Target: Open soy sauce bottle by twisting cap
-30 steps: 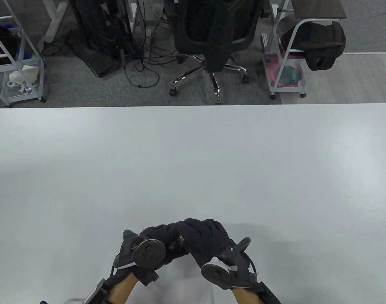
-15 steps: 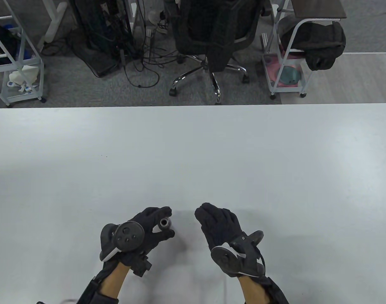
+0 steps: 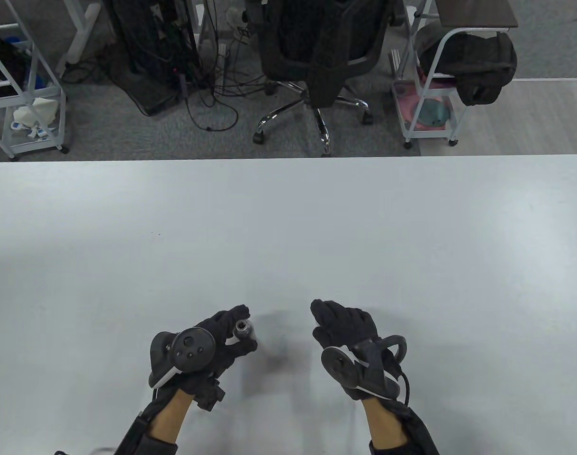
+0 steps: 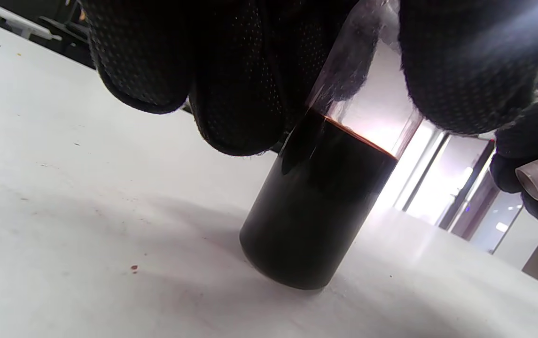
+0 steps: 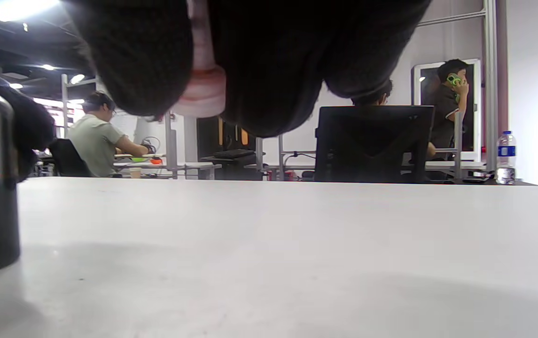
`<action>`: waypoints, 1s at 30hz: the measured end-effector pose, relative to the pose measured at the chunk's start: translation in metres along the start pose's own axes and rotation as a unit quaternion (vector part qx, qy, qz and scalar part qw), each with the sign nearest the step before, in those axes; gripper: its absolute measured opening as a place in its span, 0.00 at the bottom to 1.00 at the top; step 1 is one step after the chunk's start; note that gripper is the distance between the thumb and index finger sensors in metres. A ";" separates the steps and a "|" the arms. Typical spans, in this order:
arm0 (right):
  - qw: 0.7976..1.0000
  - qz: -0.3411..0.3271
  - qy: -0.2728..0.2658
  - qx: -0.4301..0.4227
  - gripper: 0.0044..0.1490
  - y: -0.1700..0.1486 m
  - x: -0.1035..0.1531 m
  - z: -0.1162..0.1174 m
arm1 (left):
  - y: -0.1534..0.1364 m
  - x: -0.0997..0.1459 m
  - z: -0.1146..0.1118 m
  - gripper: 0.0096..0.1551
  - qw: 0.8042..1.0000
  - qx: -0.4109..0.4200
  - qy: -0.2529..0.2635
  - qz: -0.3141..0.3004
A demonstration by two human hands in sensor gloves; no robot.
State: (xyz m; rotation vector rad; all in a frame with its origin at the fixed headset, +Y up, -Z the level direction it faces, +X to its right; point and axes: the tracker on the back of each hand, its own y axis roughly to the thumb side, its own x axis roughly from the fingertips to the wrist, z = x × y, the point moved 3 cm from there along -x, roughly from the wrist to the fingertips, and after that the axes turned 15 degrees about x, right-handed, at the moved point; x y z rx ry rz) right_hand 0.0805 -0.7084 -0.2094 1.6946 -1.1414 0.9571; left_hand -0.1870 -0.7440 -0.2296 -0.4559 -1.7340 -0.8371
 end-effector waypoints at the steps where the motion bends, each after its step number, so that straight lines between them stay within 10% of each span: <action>1: 1.000 0.004 0.003 0.003 0.36 -0.001 -0.001 0.002 | -0.001 0.000 0.000 0.46 1.000 0.005 -0.002 0.001; 8: 0.995 0.023 0.085 0.037 0.33 -0.011 -0.008 0.035 | -0.012 0.000 -0.007 0.72 0.992 -0.045 -0.116 0.021; 14: 0.977 -0.011 0.194 0.090 0.32 -0.003 -0.011 0.067 | -0.018 0.002 0.007 0.74 0.989 -0.111 -0.095 0.024; 30: 0.993 0.066 0.090 -0.042 0.56 -0.050 -0.005 0.032 | -0.032 0.011 0.043 0.74 0.996 -0.081 -0.028 0.033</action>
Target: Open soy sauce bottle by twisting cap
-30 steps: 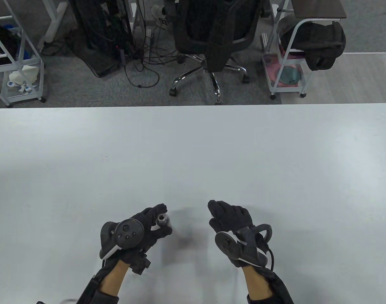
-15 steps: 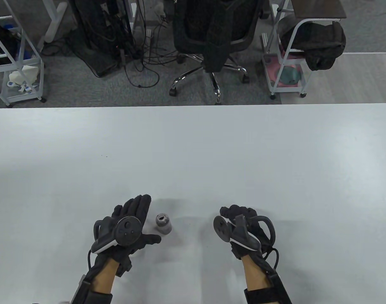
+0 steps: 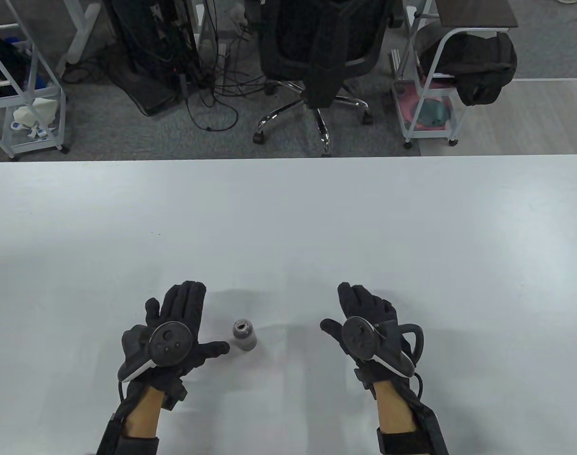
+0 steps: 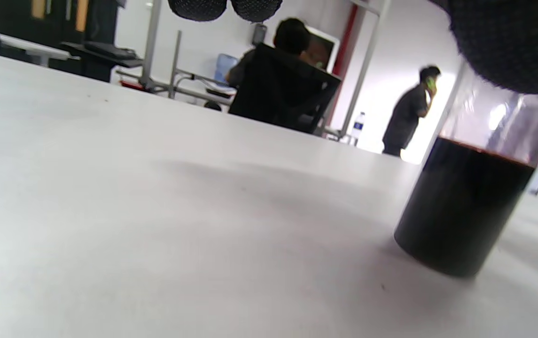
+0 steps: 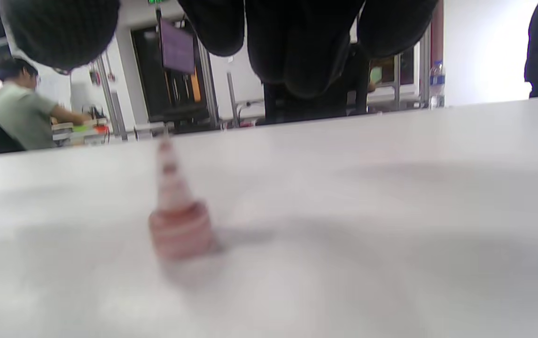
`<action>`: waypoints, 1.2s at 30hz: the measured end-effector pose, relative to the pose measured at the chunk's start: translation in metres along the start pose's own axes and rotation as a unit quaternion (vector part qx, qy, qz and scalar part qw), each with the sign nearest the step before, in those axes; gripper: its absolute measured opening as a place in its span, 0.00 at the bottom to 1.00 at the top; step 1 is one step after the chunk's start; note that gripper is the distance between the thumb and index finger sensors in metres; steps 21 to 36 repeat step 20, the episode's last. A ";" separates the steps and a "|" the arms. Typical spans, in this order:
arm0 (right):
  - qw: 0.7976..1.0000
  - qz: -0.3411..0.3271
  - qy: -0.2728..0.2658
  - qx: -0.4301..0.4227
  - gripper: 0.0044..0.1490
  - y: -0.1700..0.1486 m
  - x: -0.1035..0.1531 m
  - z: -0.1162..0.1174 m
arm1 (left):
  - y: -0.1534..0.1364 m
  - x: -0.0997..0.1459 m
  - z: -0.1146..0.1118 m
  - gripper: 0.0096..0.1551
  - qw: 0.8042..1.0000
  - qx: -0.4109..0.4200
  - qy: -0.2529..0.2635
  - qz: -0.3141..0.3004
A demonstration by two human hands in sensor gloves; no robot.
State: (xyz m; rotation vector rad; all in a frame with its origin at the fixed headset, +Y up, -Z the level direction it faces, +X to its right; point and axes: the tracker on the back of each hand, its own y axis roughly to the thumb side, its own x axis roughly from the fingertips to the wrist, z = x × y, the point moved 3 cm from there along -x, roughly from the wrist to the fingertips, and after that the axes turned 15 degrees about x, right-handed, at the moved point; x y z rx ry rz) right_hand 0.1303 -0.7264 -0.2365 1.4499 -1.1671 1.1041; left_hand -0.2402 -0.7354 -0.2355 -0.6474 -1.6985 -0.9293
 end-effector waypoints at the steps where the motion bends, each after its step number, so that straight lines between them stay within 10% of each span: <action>1: 1.000 0.010 -0.018 -0.003 0.56 -0.007 0.003 -0.004 | -0.003 0.001 0.004 0.74 1.000 0.001 0.008 0.004; 36: 0.999 0.020 -0.034 -0.017 0.61 -0.016 0.012 -0.005 | -0.017 0.004 0.008 0.74 1.000 0.023 0.010 0.014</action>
